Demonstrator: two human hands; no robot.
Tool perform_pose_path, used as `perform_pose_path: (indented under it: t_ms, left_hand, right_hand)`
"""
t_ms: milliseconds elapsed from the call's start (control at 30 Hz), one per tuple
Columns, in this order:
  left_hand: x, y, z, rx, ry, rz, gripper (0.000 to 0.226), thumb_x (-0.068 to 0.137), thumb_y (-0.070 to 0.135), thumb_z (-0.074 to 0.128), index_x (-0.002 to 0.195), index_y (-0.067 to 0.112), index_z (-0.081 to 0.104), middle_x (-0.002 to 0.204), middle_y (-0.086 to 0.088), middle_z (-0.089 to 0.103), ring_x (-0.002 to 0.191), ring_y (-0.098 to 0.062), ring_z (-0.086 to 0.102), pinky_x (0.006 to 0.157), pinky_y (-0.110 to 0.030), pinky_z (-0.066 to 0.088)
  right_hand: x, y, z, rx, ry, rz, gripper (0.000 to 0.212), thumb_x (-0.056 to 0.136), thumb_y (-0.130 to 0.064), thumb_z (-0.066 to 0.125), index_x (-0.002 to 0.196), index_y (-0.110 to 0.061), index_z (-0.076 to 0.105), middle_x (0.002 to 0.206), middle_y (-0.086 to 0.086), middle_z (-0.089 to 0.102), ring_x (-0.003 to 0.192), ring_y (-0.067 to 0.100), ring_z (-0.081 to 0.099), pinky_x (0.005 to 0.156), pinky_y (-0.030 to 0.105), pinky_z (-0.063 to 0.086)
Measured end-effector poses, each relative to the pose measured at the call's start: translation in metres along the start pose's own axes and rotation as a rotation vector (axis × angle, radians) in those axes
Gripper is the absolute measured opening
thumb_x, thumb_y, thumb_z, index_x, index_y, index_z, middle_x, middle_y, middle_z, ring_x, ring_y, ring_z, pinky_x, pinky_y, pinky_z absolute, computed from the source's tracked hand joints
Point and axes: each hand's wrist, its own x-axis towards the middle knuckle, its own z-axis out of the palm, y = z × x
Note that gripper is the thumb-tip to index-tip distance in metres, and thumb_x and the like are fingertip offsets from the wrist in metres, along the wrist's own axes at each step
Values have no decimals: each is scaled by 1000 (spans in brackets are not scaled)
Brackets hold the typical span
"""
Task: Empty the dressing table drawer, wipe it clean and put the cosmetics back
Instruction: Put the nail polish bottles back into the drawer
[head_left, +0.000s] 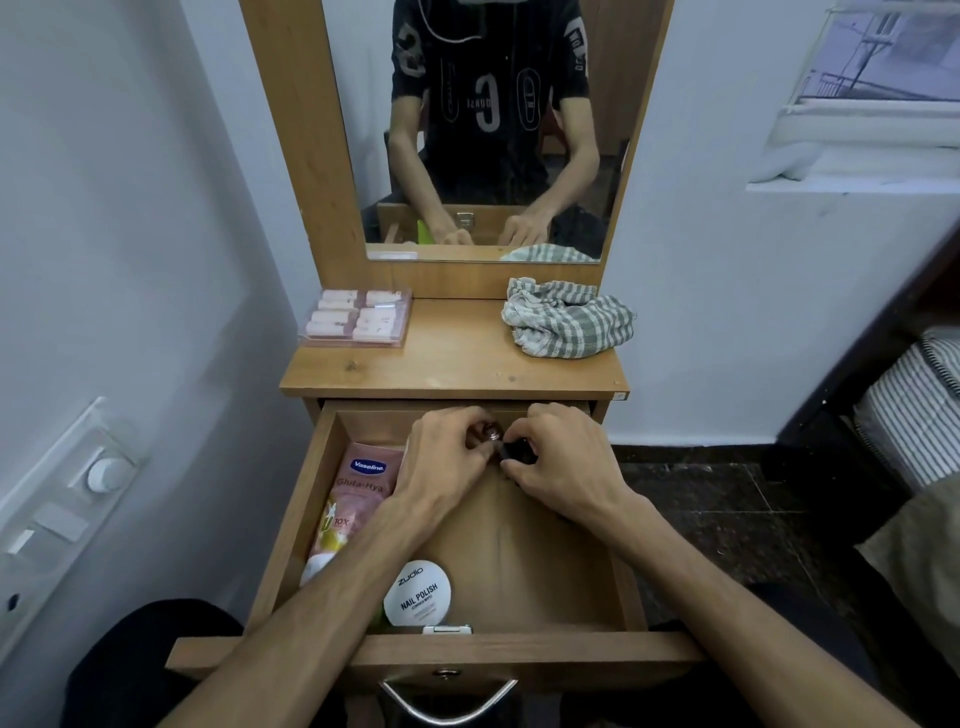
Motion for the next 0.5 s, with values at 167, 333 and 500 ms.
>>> perform_pose_path:
  t_ms: [167, 333, 500]
  left_hand:
    - [-2, -1, 1, -128, -18, -41, 36, 70, 15, 71, 104, 27, 77, 87, 11, 78, 79, 2, 72, 82, -26, 60]
    - [-3, -1, 3, -217, -58, -79, 46, 69, 4, 61, 108, 22, 77, 91, 7, 79, 82, 2, 73, 86, -27, 61]
    - [-2, 2, 1, -337, -39, -156, 44, 69, -5, 56, 100, 17, 79, 85, 6, 78, 78, 0, 74, 83, -29, 63]
  right_hand:
    - [4, -2, 1, -50, 5, 6, 26, 88, -39, 73, 108, -24, 79, 98, -3, 70, 98, 20, 62, 76, 29, 35]
    - [6, -1, 3, -80, 14, 42, 25, 86, -39, 74, 104, -24, 80, 97, -3, 70, 96, 21, 62, 75, 30, 36]
    - [5, 0, 5, -88, 21, 60, 29, 84, -41, 77, 108, -25, 79, 97, -4, 70, 95, 20, 63, 74, 28, 33]
